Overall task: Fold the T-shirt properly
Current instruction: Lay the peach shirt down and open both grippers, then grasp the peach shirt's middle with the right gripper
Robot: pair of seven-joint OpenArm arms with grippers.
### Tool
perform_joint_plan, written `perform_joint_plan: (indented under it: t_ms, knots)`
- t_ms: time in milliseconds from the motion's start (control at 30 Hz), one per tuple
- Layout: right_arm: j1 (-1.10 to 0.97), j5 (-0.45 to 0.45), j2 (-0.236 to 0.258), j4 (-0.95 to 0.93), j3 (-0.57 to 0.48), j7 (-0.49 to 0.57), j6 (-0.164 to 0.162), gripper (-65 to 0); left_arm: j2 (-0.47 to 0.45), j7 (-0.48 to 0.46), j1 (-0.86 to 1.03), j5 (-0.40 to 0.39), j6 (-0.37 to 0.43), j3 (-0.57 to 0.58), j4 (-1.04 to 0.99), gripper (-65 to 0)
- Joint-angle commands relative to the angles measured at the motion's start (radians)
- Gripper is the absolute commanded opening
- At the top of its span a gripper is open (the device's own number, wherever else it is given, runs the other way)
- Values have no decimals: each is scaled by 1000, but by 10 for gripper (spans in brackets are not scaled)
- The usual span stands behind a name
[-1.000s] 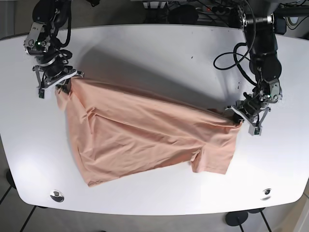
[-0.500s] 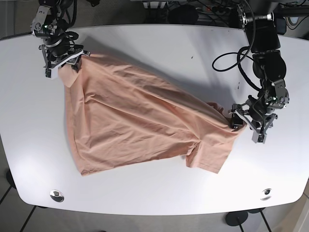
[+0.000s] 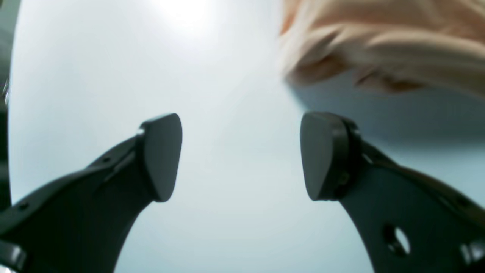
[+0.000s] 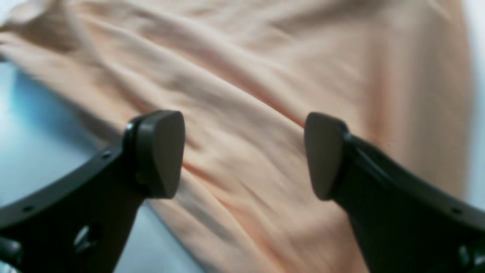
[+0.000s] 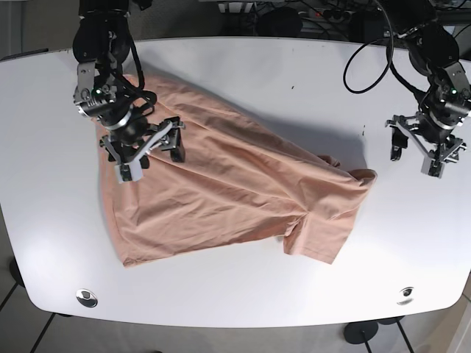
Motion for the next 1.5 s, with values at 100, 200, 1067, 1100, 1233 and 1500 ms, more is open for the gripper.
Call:
perform_joint_plan:
  t_ms: [100,200,1067,1100,1233,1500]
  knots:
    - [155,13,8,-74,-195,23,6,-182,-15,-21,36,-10,2,-73,15,-199]
    - [275,15,2,-159,-379,24,37,-179,-15,-24,67,-10,-6,-108,15,-199]
    - [752,10,-299,-1084,-902,482,154,-184,30,-26,133,-10,-35,-176,13,-199]
    - [743,10,-299,-1087,-902,482,154,-192,30,-26,133,-10,-35,-176,13,-199]
    - [689,-114,-305,-1095,-902,483,154,-472,30,-26,133,-10,-35,-176,13,-199]
    - [643,-254,-328,-975,-895,474,141,-633,30,-26,133,-10,-35,-177,13,-199]
